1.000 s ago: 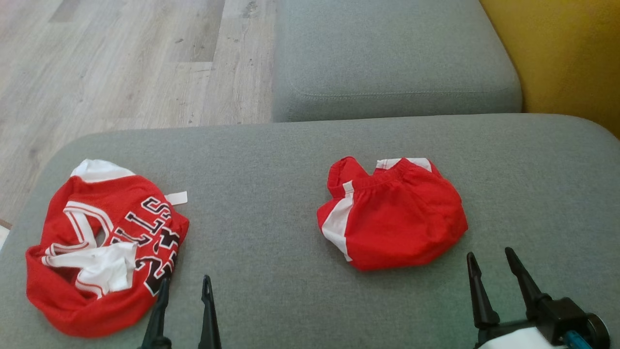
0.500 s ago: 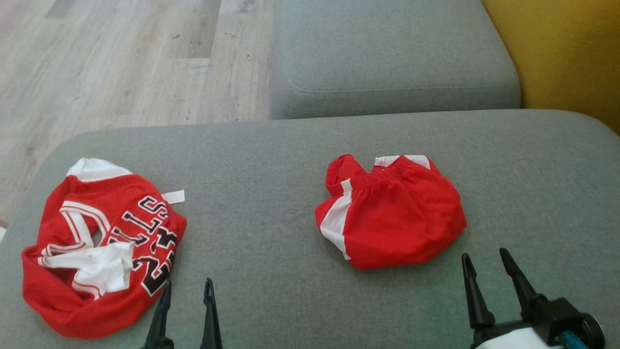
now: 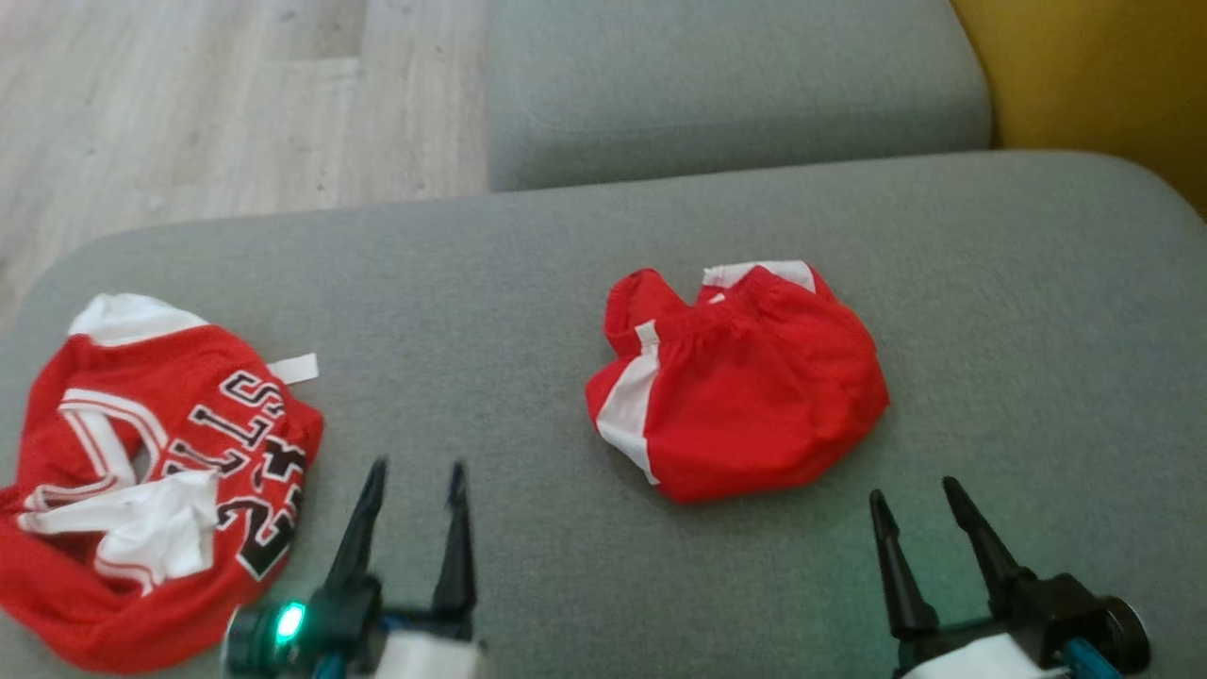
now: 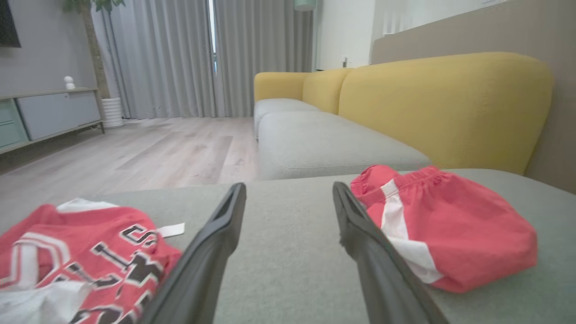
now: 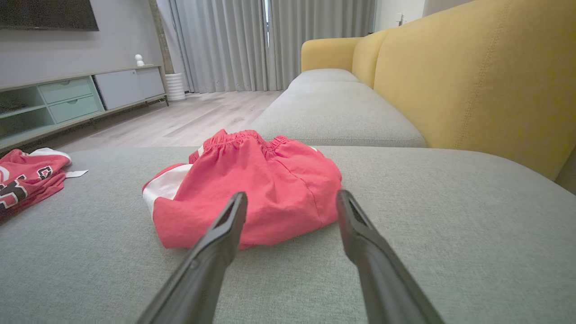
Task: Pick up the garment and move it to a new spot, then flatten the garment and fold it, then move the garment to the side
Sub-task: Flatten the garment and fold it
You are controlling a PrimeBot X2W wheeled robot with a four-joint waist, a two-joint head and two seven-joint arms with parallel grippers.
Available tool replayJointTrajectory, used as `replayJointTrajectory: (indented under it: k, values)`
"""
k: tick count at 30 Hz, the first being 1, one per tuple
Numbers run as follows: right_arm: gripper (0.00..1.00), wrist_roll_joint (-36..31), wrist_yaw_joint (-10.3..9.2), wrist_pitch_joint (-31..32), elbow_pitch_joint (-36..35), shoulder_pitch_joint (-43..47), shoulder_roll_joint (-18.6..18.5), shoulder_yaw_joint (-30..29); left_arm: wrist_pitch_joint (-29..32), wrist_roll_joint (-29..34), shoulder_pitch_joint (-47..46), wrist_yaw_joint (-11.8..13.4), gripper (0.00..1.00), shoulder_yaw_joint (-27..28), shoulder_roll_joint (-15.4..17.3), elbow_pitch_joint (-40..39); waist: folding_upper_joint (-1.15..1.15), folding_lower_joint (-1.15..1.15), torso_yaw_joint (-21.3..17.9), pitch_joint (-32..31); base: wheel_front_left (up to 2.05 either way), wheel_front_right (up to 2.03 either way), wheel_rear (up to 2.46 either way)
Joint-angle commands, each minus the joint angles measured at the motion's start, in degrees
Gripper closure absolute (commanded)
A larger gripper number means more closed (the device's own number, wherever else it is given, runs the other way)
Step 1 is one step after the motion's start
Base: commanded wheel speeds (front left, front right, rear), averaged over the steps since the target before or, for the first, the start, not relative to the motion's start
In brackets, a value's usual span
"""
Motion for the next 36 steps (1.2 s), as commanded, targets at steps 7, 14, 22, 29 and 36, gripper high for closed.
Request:
replayJointTrajectory:
  k: [7,14,22,29,36]
  values:
    - [0.00,-2.2,0.37,-0.2,-3.2,-6.8,-0.3,4.3,-0.7,-0.6,-22.6,-5.8,0.00,-8.5,-0.2,10.2,0.00,0.00,-6.2,6.6,0.00,0.00,0.00]
    - [0.00,-1.5,0.37,-0.2,-4.6,-10.4,-0.3,5.0,5.9,-4.9,-42.2,-7.1,0.00,-18.1,-0.2,22.6,0.00,0.00,-12.3,12.6,0.00,0.00,0.00]
    - [0.00,0.4,0.37,-0.2,-4.7,-11.9,-0.3,5.8,18.1,-11.8,-52.2,-4.5,0.00,-25.7,-0.2,38.4,0.00,0.00,-18.8,15.8,0.00,0.00,0.00]
    - [0.00,1.8,0.37,-0.2,-4.8,-11.8,-0.3,6.0,16.2,-11.2,-54.0,-6.3,1.00,-28.3,-0.2,45.9,0.00,0.00,-21.1,15.5,0.00,0.00,0.00]
    - [0.00,3.0,0.37,-0.2,-4.5,-11.4,-0.3,6.5,5.2,-8.2,-63.6,-10.5,1.00,-30.8,-0.2,46.4,0.00,0.00,-22.2,12.8,0.00,0.00,0.00]
